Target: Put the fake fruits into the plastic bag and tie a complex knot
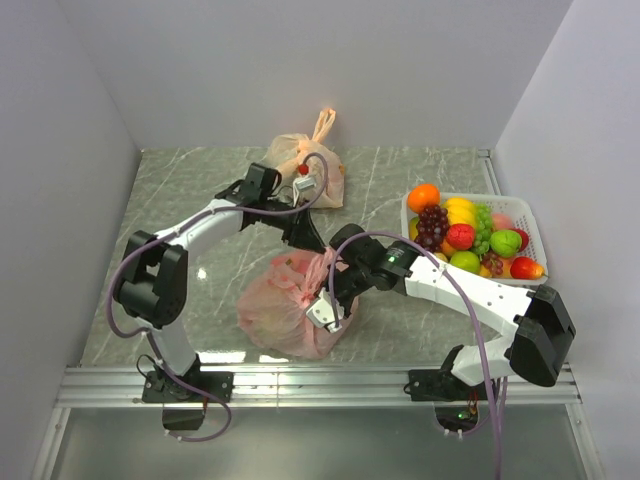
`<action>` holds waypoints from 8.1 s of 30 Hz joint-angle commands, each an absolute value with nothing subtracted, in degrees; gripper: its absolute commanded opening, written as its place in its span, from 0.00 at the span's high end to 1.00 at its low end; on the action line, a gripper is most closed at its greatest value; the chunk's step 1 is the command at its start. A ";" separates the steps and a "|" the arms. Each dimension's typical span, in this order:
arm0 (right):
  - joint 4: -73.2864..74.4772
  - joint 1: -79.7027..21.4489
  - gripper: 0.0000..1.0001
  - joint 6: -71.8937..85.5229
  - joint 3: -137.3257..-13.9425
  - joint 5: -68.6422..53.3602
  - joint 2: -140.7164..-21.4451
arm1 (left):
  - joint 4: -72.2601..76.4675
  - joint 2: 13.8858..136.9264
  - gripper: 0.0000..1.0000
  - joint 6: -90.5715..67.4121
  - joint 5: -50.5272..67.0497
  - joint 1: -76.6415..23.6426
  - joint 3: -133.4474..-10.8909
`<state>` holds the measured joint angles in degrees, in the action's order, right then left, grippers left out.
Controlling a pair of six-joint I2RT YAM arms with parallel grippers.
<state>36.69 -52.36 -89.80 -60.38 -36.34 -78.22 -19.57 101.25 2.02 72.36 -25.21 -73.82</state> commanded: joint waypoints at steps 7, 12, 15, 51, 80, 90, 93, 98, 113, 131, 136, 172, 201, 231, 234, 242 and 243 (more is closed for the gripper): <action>34.46 -51.42 1.00 -84.13 -59.24 -37.17 -75.94 | -19.67 92.47 1.00 4.74 75.93 -14.52 -70.84; 32.00 -48.52 1.00 -74.47 -60.99 -39.81 -77.34 | -45.48 91.14 0.99 33.13 76.99 -11.43 -74.17; 30.33 -45.01 1.00 -62.18 -65.64 -43.41 -80.59 | -61.22 91.23 0.99 48.74 78.22 -10.20 -74.53; 1.24 -38.32 1.00 19.94 -71.55 -52.65 -92.99 | -13.53 62.54 1.00 12.48 20.08 -45.25 -43.50; 9.77 -27.87 0.50 10.36 -64.61 -50.80 -82.26 | -3.78 62.32 1.00 3.87 19.94 -38.58 -38.50; 6.16 -28.39 0.40 16.34 -67.07 -54.48 -95.27 | -6.24 68.90 1.00 0.44 14.07 -38.23 -40.96; 4.66 -29.35 0.50 18.44 -64.61 -58.61 -97.29 | -3.70 69.87 1.00 -4.38 13.27 -37.01 -40.61; 0.09 -31.20 0.67 23.46 -58.90 -60.82 -95.98 | 3.24 69.09 1.00 -8.96 14.85 -34.28 -38.95; -4.58 -29.72 0.73 28.93 -54.84 -61.00 -87.02 | 4.05 63.11 1.00 -8.36 29.44 -29.36 -34.63; 13.88 -34.62 0.81 12.85 -66.01 -38.94 -96.07 | 0.52 68.90 1.00 -11.42 29.35 -29.35 -36.74; 13.55 -35.16 0.63 13.62 -64.16 -42.44 -96.33 | 4.21 72.41 1.00 -17.39 29.97 -29.44 -36.83; 11.23 -38.78 0.28 19.89 -62.57 -43.25 -87.81 | 46.85 74.18 1.00 -46.94 46.93 -26.46 -23.56; 5.11 -34.89 0.38 23.73 -61.70 -52.02 -91.50 | 39.64 75.41 1.00 -41.57 48.95 -26.45 -25.84; 6.85 -42.19 0.15 21.71 -62.56 -53.44 -93.51 | 70.99 79.18 1.00 -63.19 50.00 -25.31 -24.17; 7.21 -42.10 0.15 20.92 -66.78 -53.35 -95.53 | 75.22 80.86 1.00 -66.26 52.73 -26.10 -23.56; -5.68 -42.19 0.15 25.39 -63.91 -52.91 -95.63 | 78.23 79.37 1.00 -74.70 48.17 -25.23 -25.13; -6.15 -42.10 0.15 25.31 -62.77 -52.65 -94.93 | 78.22 79.45 1.00 -74.97 47.99 -24.79 -25.31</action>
<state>1.06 -39.99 24.75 -65.67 -55.20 -95.68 67.20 81.58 -69.45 51.66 -24.80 -22.06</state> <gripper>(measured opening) 0.852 0.010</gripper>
